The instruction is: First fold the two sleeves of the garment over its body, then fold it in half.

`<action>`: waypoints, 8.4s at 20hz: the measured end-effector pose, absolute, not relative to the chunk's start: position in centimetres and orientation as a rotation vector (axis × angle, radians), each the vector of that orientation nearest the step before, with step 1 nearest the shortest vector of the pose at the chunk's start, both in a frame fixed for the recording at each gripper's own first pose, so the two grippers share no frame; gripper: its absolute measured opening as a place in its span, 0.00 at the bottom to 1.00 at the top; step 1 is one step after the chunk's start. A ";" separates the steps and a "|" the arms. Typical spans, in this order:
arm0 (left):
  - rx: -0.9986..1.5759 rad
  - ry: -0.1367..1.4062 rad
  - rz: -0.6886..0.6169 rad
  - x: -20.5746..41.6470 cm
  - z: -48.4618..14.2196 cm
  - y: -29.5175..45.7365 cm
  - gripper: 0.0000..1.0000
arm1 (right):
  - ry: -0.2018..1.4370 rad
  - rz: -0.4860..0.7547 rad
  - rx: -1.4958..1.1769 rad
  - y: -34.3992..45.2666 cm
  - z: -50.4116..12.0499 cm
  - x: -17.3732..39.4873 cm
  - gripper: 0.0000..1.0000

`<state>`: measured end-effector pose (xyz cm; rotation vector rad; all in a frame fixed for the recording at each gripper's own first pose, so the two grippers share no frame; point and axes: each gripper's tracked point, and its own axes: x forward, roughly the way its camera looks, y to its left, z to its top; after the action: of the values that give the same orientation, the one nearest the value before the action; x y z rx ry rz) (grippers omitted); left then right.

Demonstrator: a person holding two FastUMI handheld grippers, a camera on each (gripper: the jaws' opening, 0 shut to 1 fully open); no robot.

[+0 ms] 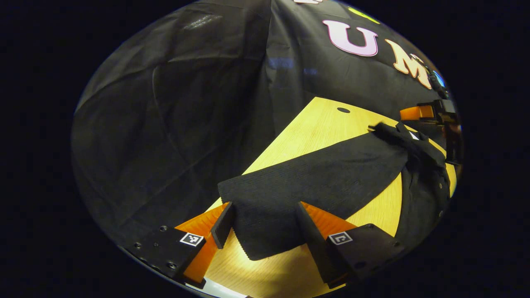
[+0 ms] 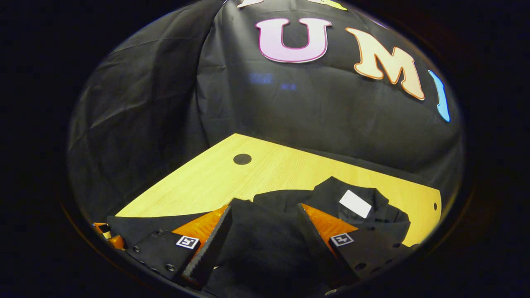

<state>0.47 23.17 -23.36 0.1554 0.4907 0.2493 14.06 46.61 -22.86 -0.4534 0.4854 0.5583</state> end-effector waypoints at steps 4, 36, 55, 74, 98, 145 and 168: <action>0.156 0.496 0.259 0.5 -23.3 22.9 0.90 | 0.411 0.554 -0.416 44.8 -18.7 12.9 0.99; 0.208 0.585 0.254 0.5 -23.7 20.0 0.00 | 0.272 0.175 -0.217 14.0 -7.2 3.9 0.99; 0.289 0.548 0.058 1.6 -18.5 9.3 0.00 | 0.292 0.140 -0.172 10.6 -8.1 4.6 0.98; 0.365 0.385 -0.325 8.0 -14.6 -17.5 0.00 | 0.338 0.103 -0.119 3.8 -9.0 5.8 0.99; 0.376 0.454 -0.545 12.6 -25.6 -37.1 0.00 | 0.421 0.107 -0.112 -1.0 -10.5 9.0 0.99; 0.436 0.473 -0.286 -9.8 -24.9 -3.3 0.97 | 0.501 0.227 -0.198 4.7 -23.8 -11.0 0.98; 0.390 0.594 -0.284 -15.3 -30.7 2.9 0.96 | 0.583 0.180 -0.209 3.0 -33.1 -12.8 0.99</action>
<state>-15.29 2.87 -30.71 0.3900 0.5936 -0.2837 -12.82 3.04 -33.14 -0.2087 0.5833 0.1801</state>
